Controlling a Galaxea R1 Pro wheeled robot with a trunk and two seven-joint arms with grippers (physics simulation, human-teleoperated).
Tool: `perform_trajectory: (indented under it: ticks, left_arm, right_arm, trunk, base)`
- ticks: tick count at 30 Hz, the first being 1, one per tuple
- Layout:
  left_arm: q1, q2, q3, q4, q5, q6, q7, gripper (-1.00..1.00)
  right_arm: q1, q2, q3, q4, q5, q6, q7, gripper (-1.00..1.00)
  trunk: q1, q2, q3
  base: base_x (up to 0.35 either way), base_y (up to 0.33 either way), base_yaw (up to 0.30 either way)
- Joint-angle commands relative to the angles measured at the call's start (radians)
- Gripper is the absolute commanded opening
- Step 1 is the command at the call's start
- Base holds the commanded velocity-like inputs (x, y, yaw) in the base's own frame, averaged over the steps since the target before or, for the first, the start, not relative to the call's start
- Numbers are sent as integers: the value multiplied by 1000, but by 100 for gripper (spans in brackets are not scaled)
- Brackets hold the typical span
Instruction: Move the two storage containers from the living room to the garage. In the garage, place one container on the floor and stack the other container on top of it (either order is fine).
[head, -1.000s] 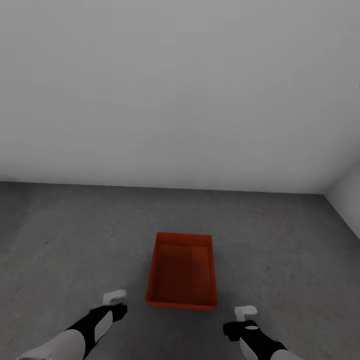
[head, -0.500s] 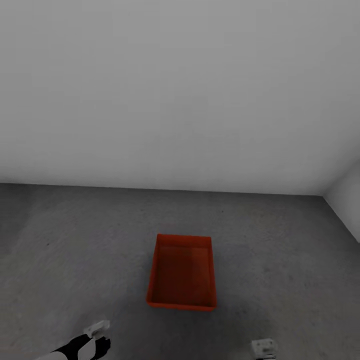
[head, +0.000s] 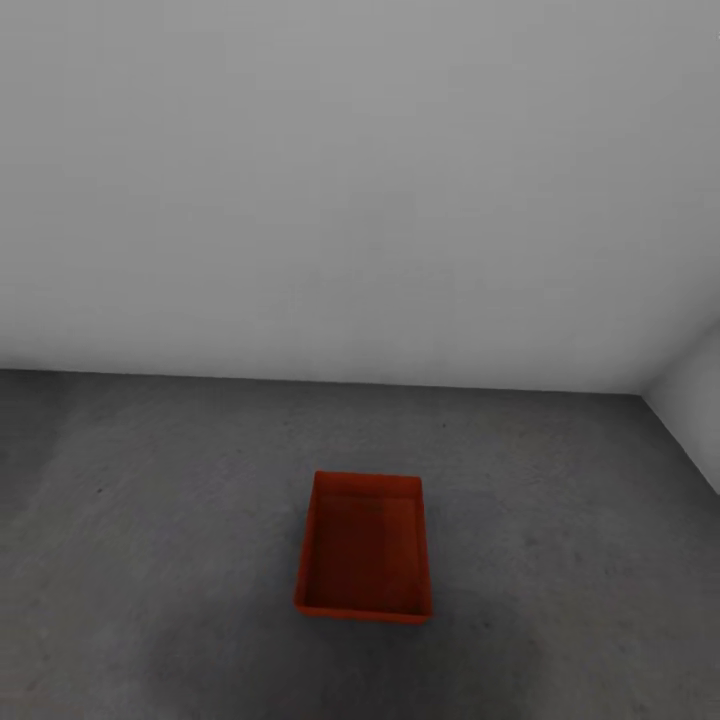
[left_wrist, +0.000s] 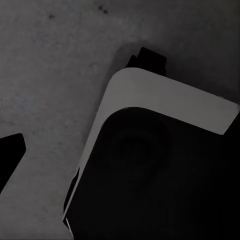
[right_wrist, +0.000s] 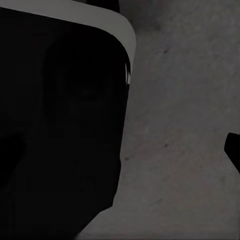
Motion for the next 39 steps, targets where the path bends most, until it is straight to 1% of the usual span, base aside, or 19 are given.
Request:
perform_trajectory:
  ticks: [1, 3, 18, 20, 26, 36, 37, 39]
  left_arm:
    - [0, 0, -6, 0, 6, 3, 2, 100]
    - [0, 0, -6, 0, 7, 3, 2, 100]
    - [1, 4, -6, 1, 16, 5, 6, 100]
    - [3, 3, -6, 1, 15, 7, 6, 100]
    - [41, 4, -6, 1, 14, 3, 4, 100]
    - [47, 2, -6, 1, 12, 3, 4, 100]
    - [47, 1, -6, 1, 12, 2, 4, 100]
    - [47, 1, -6, 1, 12, 2, 4, 100]
  right_arm:
    - [-1, 0, 7, 3, -1, -6, -3, 100]
    - [1, 1, 7, 3, 1, -6, -2, 100]
    - [2, 1, 9, 3, 7, -8, 13, 100]
    - [2, 1, 8, 3, 6, -7, 13, 100]
    - [2, 2, 7, 3, -2, -7, 12, 100]
    - [2, 2, 7, 4, -4, 3, 12, 100]
    - [19, 3, 7, 5, -4, -4, 12, 100]
    - [29, 3, 7, 4, -4, -6, 12, 100]
  trunk:
    - [-4, 7, 3]
    - [-12, 21, 9]
    - [-12, 21, 9]
    - [-12, 21, 9]
    - [-12, 21, 9]
    - [-12, 21, 9]
    - [-12, 21, 10]
    - [-12, 21, 13]
  base:
    - [0, 0, 0]
    - [0, 0, 0]
    - [-10, 0, 0]
    - [-212, 0, 0]
    - [-313, 0, 0]
    - [-343, 0, 0]
    - [-238, 0, 0]
    - [-131, 0, 0]
